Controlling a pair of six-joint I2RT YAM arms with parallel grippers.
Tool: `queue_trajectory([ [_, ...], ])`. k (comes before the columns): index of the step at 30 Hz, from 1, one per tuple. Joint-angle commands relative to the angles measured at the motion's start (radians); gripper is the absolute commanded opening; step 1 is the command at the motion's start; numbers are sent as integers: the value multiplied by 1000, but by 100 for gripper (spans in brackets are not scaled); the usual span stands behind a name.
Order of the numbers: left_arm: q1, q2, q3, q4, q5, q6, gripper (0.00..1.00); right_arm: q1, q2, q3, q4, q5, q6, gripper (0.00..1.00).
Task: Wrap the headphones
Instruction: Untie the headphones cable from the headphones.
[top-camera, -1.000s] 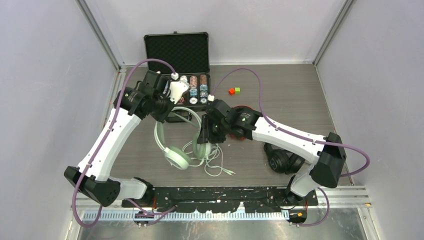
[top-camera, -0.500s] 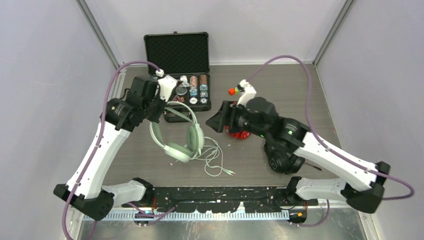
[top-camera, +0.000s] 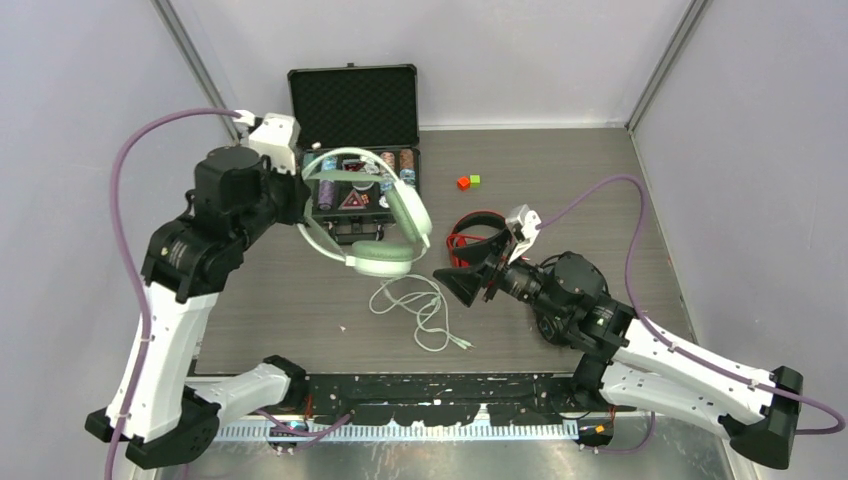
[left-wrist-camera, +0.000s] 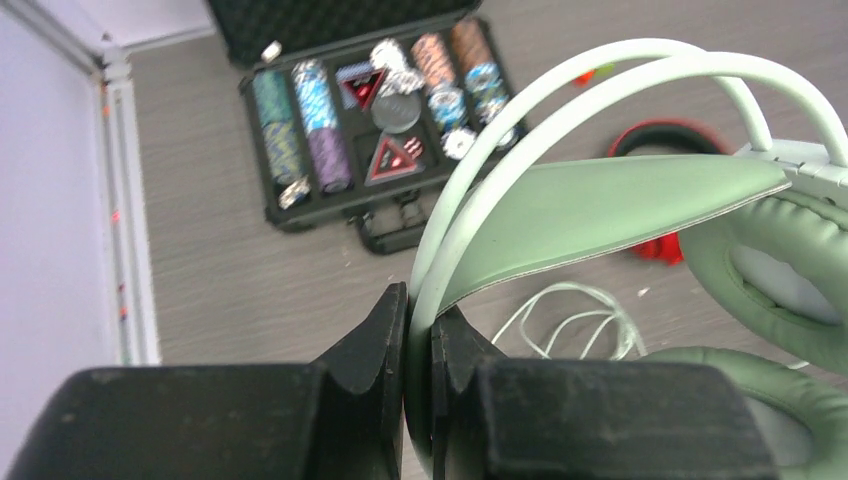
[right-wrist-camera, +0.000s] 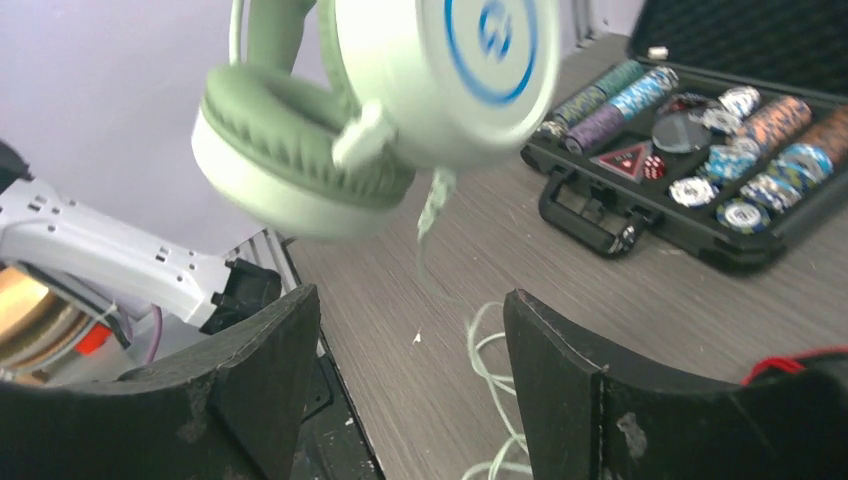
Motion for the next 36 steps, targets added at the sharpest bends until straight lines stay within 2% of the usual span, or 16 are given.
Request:
queue_trajectory([
  [1, -2, -53, 55, 187, 166, -153, 0, -1, 14, -24, 271, -124, -135, 73],
  [4, -1, -47, 77, 189, 243, -231, 0, 5, 45, -16, 279, -184, -169, 75],
  [8, -1, -46, 85, 212, 262, -286, 0, 22, 87, -50, 400, -262, -153, 76],
  [15, -1, -63, 54, 296, 338, -361, 0, 44, 130, -174, 567, -199, -118, 75],
  [19, -1, -70, 41, 333, 371, -399, 0, 48, 170, -174, 537, -239, -108, 65],
  [21, -1, -81, 14, 389, 434, -423, 0, 48, 187, -204, 575, -240, -85, 61],
  [24, -1, -92, -14, 434, 537, -461, 0, 48, 179, -267, 651, -177, -57, 51],
  [26, -1, -95, -14, 422, 558, -470, 0, 48, 160, -290, 659, -143, -58, 37],
  [29, -1, -98, 1, 417, 578, -465, 0, 47, 131, -304, 623, -65, -61, 30],
  [32, -1, -97, 49, 395, 545, -446, 0, 48, 75, -315, 531, 111, -43, 31],
  [36, -2, -70, 197, 271, 185, -335, 0, 47, -38, -286, 231, 290, 34, 35],
])
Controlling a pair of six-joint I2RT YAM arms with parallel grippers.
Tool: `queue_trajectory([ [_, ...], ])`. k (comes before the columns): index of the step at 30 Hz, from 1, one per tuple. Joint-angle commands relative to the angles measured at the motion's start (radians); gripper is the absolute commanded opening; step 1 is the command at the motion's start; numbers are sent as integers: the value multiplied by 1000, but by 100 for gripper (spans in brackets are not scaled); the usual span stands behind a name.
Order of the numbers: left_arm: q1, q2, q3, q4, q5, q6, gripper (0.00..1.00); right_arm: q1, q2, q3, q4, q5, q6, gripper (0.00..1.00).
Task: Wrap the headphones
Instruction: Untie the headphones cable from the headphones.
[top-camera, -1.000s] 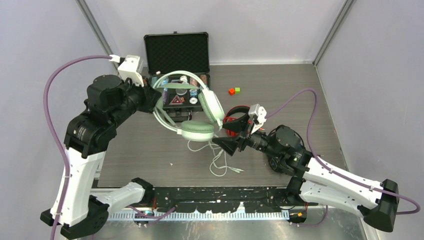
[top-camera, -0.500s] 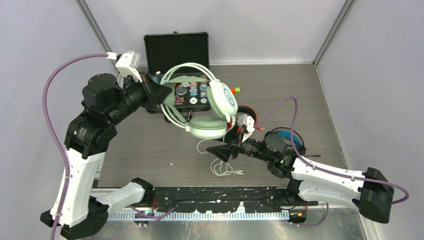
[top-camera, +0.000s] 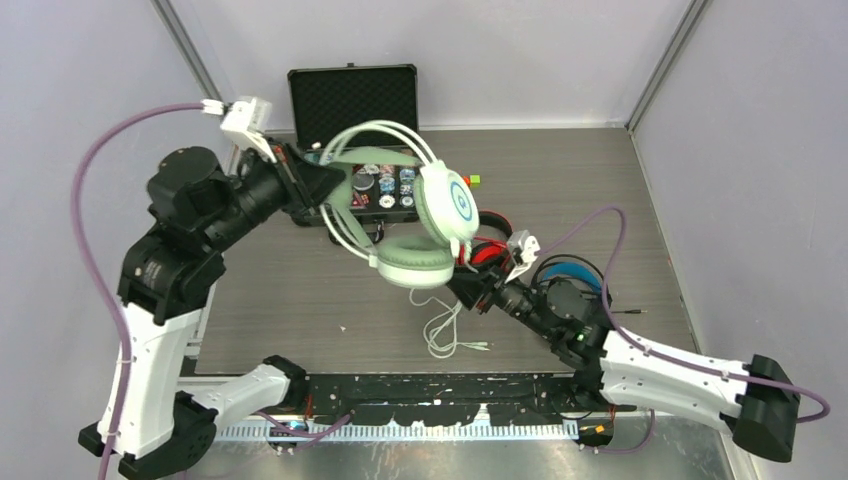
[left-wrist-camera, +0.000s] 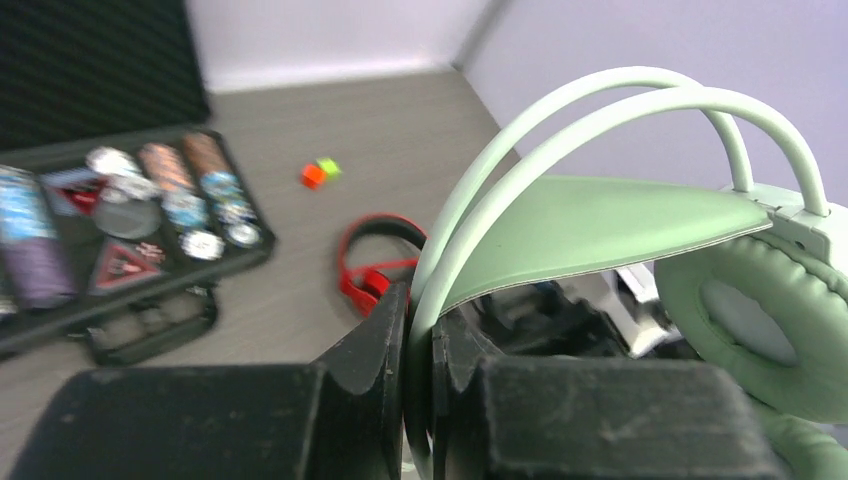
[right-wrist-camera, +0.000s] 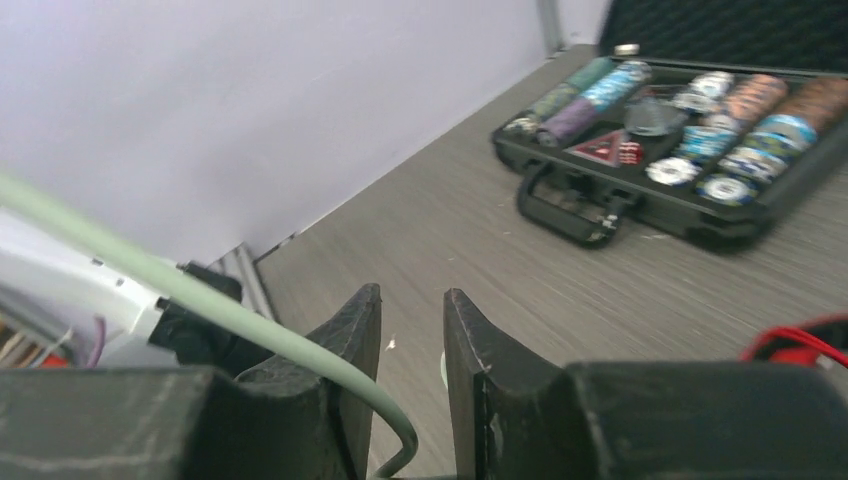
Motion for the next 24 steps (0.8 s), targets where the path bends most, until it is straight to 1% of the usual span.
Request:
queue_trajectory([
  [1, -1, -6, 208, 11, -341, 75, 0, 1, -123, 36, -321, 264, 96, 35],
  [4, -1, -6, 277, 56, -496, 178, 0, 1, -224, 83, -564, 299, 166, 34],
  [6, -1, 9, 307, 59, -572, 243, 0, 1, -305, 99, -688, 314, 205, 29],
  [7, -2, 23, 327, 45, -598, 265, 0, 1, -344, 99, -719, 320, 223, 26],
  [9, -2, 49, 349, 11, -625, 294, 0, 1, -419, 99, -763, 329, 245, 26],
  [11, -1, 47, 333, 12, -648, 308, 0, 0, -477, 109, -814, 343, 255, 25],
  [13, -2, 44, 317, 19, -679, 331, 0, 0, -512, 136, -861, 368, 267, 17],
  [16, -1, 50, 320, 15, -743, 376, 0, 1, -526, 179, -907, 377, 269, 9],
  [18, -2, 60, 335, 3, -761, 398, 0, 1, -524, 211, -930, 380, 266, 2],
  [19, -1, 62, 341, -2, -774, 406, 0, 1, -522, 229, -941, 388, 266, 1],
  [22, -1, 72, 355, -11, -826, 449, 0, 0, -535, 276, -1000, 479, 305, 0],
  [24, -1, 74, 365, -14, -865, 485, 0, 0, -568, 292, -1049, 591, 344, 0],
])
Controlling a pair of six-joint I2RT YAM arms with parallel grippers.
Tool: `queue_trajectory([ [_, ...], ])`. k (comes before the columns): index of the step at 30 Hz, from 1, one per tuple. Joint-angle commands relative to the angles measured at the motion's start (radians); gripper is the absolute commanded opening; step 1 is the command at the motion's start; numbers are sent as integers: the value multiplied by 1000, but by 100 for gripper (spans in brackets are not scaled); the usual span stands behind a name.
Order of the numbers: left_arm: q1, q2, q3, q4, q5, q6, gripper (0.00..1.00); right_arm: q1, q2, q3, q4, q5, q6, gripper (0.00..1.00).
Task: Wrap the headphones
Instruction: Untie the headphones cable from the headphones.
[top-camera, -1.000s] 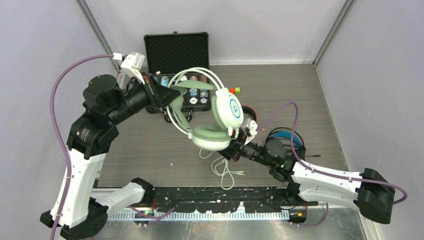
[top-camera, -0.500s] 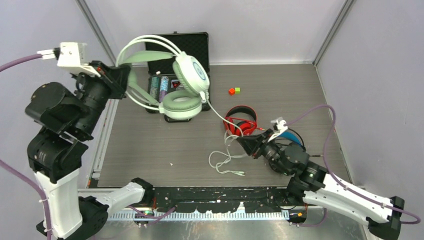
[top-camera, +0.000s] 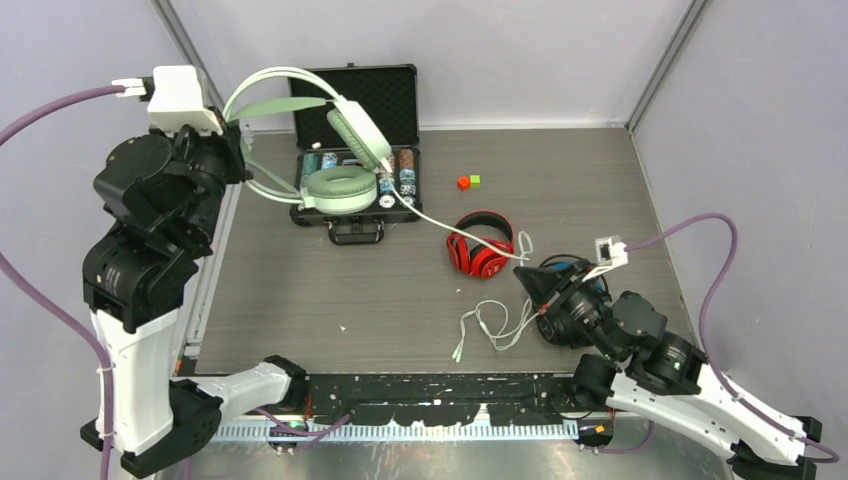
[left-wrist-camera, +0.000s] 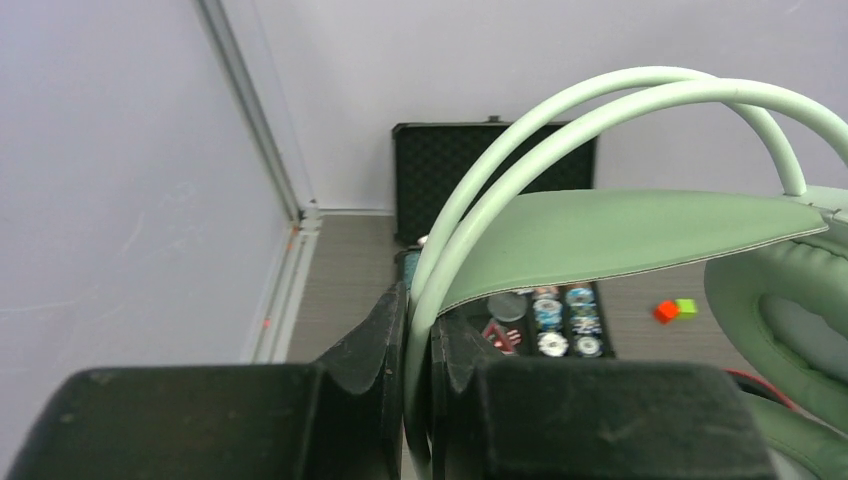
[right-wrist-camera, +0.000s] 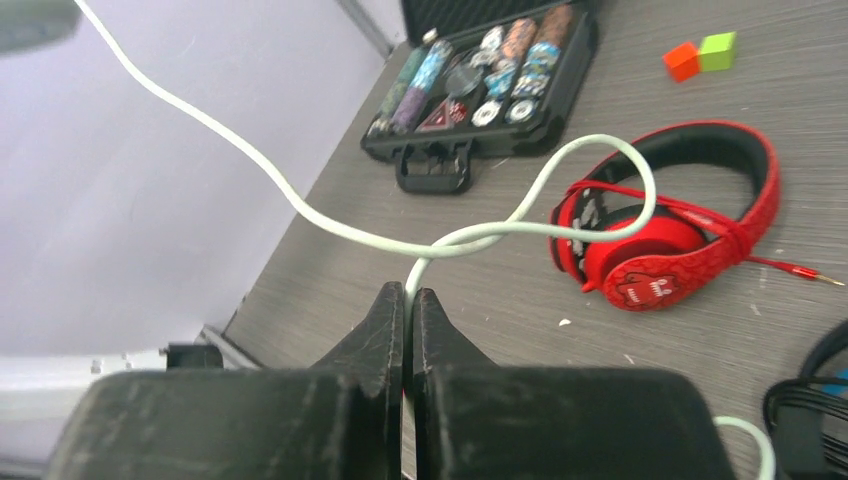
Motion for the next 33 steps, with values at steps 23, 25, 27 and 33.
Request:
queue_trajectory([
  [23, 0, -44, 59, 106, -167, 141, 0, 0, 57, 233, -539, 723, 354, 0],
  [25, -1, -51, 61, 114, -175, 153, 0, 1, 20, 240, -547, 816, 337, 0],
  [27, -1, -59, 53, 124, -188, 164, 0, 1, -6, 276, -573, 895, 329, 0],
  [33, -1, -81, 23, 168, -260, 230, 0, 1, 25, 446, -770, 1110, 413, 0],
])
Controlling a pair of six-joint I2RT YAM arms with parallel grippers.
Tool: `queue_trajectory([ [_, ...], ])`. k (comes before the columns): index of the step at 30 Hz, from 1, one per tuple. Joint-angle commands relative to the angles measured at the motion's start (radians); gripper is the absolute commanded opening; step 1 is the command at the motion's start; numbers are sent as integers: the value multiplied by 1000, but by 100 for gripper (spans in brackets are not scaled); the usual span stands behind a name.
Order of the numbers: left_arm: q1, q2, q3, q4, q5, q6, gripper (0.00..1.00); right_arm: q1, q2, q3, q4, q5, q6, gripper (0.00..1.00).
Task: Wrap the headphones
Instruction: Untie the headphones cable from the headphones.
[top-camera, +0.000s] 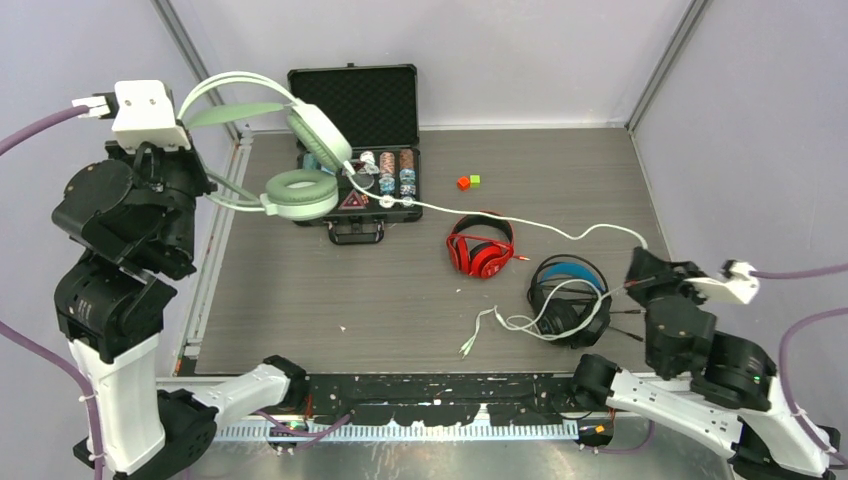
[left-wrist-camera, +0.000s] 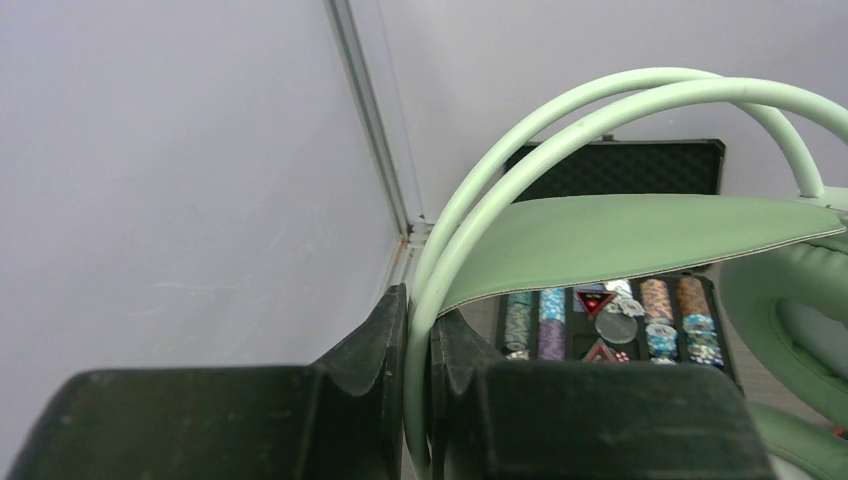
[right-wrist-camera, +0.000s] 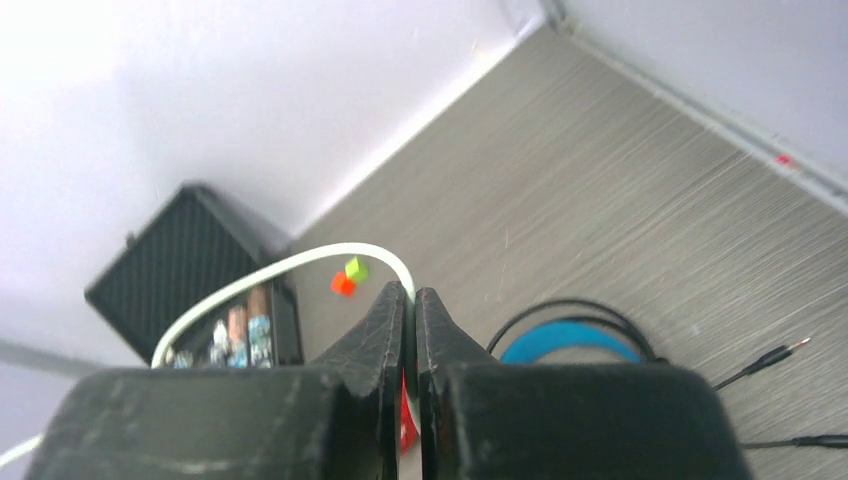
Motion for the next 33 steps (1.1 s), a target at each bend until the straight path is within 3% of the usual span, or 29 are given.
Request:
queue_trajectory([
  [1, 0, -41, 8, 177, -97, 57, 0, 0, 11, 124, -158, 268, 109, 0],
  [5, -1, -58, -9, 223, -131, 101, 0, 1, -72, 145, -176, 324, 116, 1],
  [9, -1, -59, -2, 189, -57, 47, 0, 19, -144, 107, 14, 262, -79, 3],
  [12, -1, -54, 8, 143, 33, -35, 0, 30, -154, 23, 296, 58, -320, 3],
  [18, 0, -40, 21, 38, 254, -290, 0, 31, 95, 21, 340, -340, -310, 3],
  [21, 0, -47, -64, 32, 452, -447, 0, 31, 253, 39, 409, -609, -333, 3],
  [24, 0, -60, -133, 60, 561, -528, 0, 31, 350, 12, 549, -844, -352, 6],
  [28, 0, -61, -150, 56, 592, -541, 0, 30, 443, 20, 637, -1058, -378, 25],
  [33, 0, -37, -176, 31, 669, -564, 0, 31, 444, 19, 681, -1121, -448, 51],
])
